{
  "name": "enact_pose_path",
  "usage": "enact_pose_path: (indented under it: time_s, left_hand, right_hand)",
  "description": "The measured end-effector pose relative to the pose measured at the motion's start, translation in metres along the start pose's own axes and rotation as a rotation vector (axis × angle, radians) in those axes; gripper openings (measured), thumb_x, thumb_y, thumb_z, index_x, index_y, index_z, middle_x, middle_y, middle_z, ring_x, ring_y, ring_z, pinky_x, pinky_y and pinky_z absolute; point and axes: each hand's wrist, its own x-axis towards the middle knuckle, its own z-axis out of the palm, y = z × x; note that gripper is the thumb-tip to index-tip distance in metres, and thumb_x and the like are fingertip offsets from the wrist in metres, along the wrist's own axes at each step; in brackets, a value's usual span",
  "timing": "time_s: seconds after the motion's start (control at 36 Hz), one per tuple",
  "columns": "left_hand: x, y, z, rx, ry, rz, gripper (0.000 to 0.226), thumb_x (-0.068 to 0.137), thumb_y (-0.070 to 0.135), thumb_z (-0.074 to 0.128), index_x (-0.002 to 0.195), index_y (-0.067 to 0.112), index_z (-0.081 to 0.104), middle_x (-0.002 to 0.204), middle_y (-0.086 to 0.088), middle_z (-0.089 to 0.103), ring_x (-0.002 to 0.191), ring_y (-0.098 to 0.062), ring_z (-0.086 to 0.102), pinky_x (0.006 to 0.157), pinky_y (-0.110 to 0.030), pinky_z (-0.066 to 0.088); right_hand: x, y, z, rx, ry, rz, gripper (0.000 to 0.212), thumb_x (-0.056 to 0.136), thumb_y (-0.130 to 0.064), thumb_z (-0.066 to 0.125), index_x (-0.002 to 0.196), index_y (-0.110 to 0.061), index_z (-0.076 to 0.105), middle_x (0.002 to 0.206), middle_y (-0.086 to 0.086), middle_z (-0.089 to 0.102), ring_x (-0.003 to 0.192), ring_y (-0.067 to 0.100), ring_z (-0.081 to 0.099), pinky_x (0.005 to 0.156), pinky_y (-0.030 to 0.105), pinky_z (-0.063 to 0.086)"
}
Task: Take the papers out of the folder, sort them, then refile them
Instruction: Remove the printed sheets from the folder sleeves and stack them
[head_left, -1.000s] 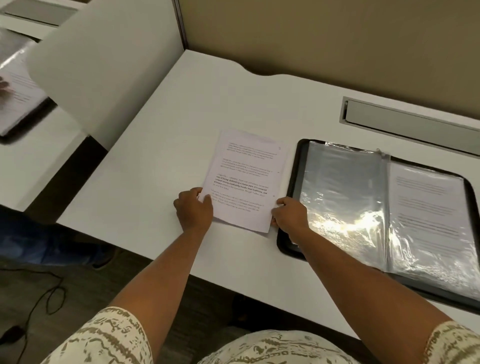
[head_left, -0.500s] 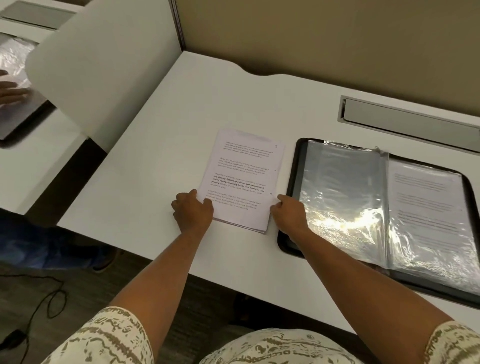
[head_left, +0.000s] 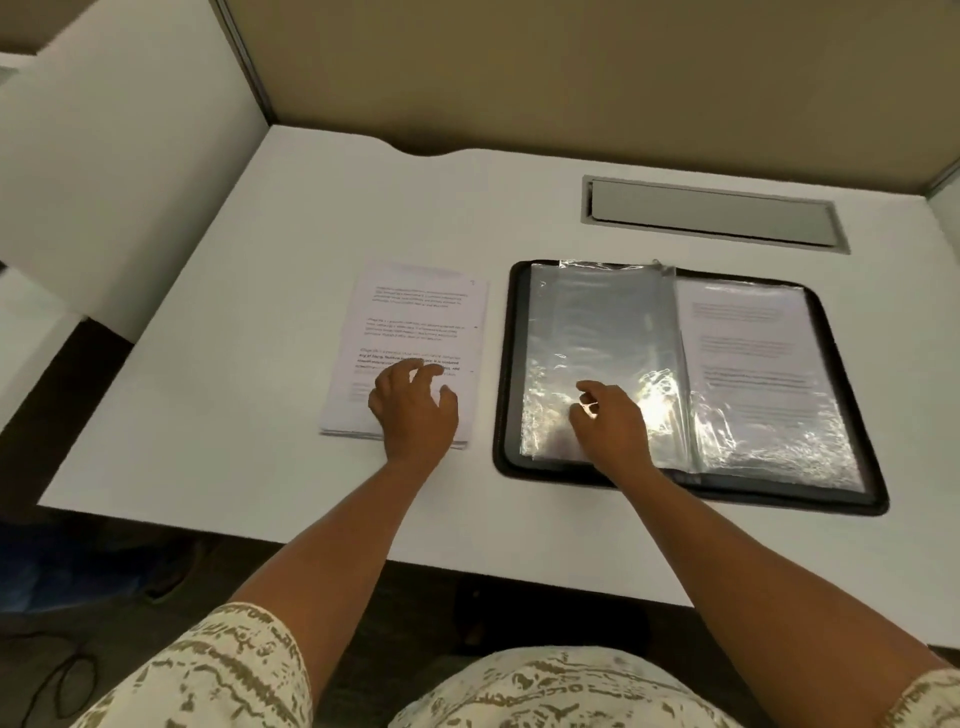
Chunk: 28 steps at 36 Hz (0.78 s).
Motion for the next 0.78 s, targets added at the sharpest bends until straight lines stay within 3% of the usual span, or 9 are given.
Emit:
enact_pose_path:
  time_s: [0.11,0.22,0.31,0.39,0.53,0.64,0.69,0.78]
  left_hand:
    - [-0.015,0.029,0.019,-0.098,-0.096,0.108,0.024,0.088,0.016,0.066,0.112,0.018,0.07,0.124,-0.003,0.06,0.122,-0.025,0.046,0.102,-0.043,0.038]
    - [-0.027,0.059,0.041,-0.15,-0.251,0.239,0.019,0.089,0.015,0.062,0.107,0.018,0.07,0.115,0.0,0.063,0.114,-0.023,0.051,0.096,-0.035,0.044]
    - [-0.039,0.084,0.055,-0.183,-0.355,0.329,0.025,0.089,0.016,0.064,0.114,0.019,0.069,0.121,0.002,0.062,0.119,-0.017,0.047,0.1,-0.029,0.041]
    - [-0.049,0.109,0.071,-0.141,-0.413,0.455,0.027,0.089,0.019,0.064,0.116,0.02,0.068,0.121,0.003,0.064,0.12,-0.017,0.05,0.103,-0.032,0.04]
    - [-0.063,0.152,0.092,-0.115,-0.434,0.542,0.03,0.094,0.024,0.062,0.123,0.019,0.066,0.126,0.002,0.063,0.124,-0.02,0.048,0.105,-0.036,0.041]
    - [-0.071,0.182,0.106,-0.076,-0.466,0.586,0.038,0.098,0.028,0.056,0.135,0.018,0.059,0.142,0.0,0.054,0.136,-0.021,0.04,0.112,-0.04,0.035]
    - [-0.074,0.191,0.114,-0.044,-0.514,0.631,0.042,0.101,0.029,0.051,0.141,0.018,0.053,0.151,0.0,0.046,0.144,-0.021,0.031,0.117,-0.038,0.027]
    - [-0.077,0.197,0.125,0.031,-0.529,0.785,0.044,0.102,0.028,0.048,0.144,0.016,0.051,0.155,-0.005,0.042,0.148,-0.028,0.029,0.118,-0.042,0.027]
  right_hand:
    - [-0.007,0.033,-0.027,-0.079,0.054,0.084,0.047,0.094,-0.022,0.061,0.14,-0.012,0.055,0.129,0.015,0.059,0.118,0.031,0.056,0.099,0.038,0.044]
    - [-0.014,0.068,-0.053,-0.184,0.064,0.213,0.058,0.092,-0.033,0.057,0.144,-0.011,0.045,0.134,0.02,0.053,0.126,0.04,0.046,0.1,0.049,0.041]
    - [-0.019,0.096,-0.071,-0.136,0.155,0.215,0.066,0.092,-0.04,0.052,0.147,-0.005,0.043,0.141,0.022,0.051,0.134,0.04,0.042,0.111,0.049,0.033]
    - [-0.023,0.117,-0.091,-0.003,0.265,0.235,0.057,0.098,-0.025,0.06,0.147,-0.001,0.043,0.145,0.023,0.047,0.139,0.037,0.038,0.118,0.049,0.027]
    - [-0.026,0.156,-0.113,-0.068,0.285,0.321,0.05,0.098,-0.026,0.058,0.142,-0.004,0.051,0.143,0.02,0.051,0.134,0.038,0.042,0.112,0.046,0.029]
    - [-0.028,0.175,-0.128,-0.247,0.233,0.455,0.063,0.099,-0.038,0.053,0.151,-0.006,0.037,0.158,0.021,0.029,0.145,0.041,0.025,0.112,0.057,0.031]
    - [-0.027,0.18,-0.131,-0.312,0.193,0.517,0.075,0.098,-0.044,0.052,0.155,-0.005,0.024,0.164,0.02,0.014,0.151,0.038,0.012,0.116,0.059,0.024]
    - [-0.023,0.185,-0.133,-0.351,0.164,0.577,0.09,0.097,-0.051,0.051,0.157,0.0,0.008,0.166,0.021,-0.004,0.153,0.039,-0.003,0.118,0.062,0.015]
